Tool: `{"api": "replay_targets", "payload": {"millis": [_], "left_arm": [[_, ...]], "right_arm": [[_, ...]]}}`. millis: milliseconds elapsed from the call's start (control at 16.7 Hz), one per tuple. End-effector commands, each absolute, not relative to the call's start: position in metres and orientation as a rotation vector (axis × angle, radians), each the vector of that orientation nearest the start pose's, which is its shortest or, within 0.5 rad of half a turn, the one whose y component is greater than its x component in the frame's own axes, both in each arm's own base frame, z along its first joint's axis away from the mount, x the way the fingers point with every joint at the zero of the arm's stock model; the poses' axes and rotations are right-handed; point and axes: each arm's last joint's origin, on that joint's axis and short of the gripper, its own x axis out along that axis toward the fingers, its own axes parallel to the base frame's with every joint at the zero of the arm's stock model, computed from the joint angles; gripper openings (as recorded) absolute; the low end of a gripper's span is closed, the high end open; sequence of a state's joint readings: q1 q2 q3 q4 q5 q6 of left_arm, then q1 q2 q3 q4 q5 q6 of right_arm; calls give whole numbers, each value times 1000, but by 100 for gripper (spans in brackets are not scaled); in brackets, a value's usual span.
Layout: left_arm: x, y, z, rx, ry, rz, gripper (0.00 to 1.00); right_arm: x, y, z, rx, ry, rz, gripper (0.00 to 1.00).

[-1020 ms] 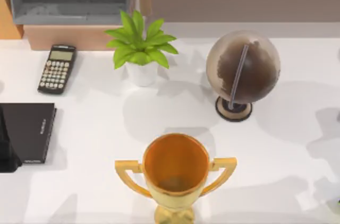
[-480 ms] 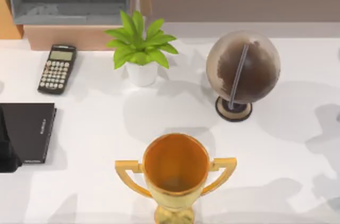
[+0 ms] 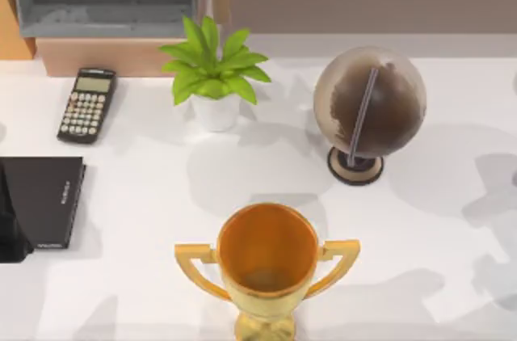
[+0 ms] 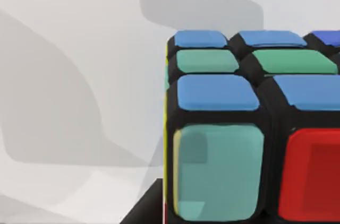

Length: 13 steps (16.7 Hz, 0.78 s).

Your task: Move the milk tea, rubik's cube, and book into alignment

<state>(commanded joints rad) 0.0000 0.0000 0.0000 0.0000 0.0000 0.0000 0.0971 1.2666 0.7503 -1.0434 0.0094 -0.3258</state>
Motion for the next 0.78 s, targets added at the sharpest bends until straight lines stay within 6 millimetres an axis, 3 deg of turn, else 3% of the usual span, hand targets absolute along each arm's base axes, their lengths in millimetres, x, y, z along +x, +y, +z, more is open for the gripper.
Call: {"api": "replay_targets", "payload": {"millis": [120,300,480,660,780], "left_arm": [[106,-1,160,0,0,0,100],[106,-1,160,0,0,0,100],[106,-1,160,0,0,0,100],[106,-1,160,0,0,0,100],[106,-1,160,0,0,0,100]], "right_arm": [[204,24,190,-361,1472,289,0],[242,38,211,-389,1268,217,0],[281,54,248,-369,986,144,0],[308,72,274,-325,745,92,0],[327,85,303,-272,533,63,0]]}}
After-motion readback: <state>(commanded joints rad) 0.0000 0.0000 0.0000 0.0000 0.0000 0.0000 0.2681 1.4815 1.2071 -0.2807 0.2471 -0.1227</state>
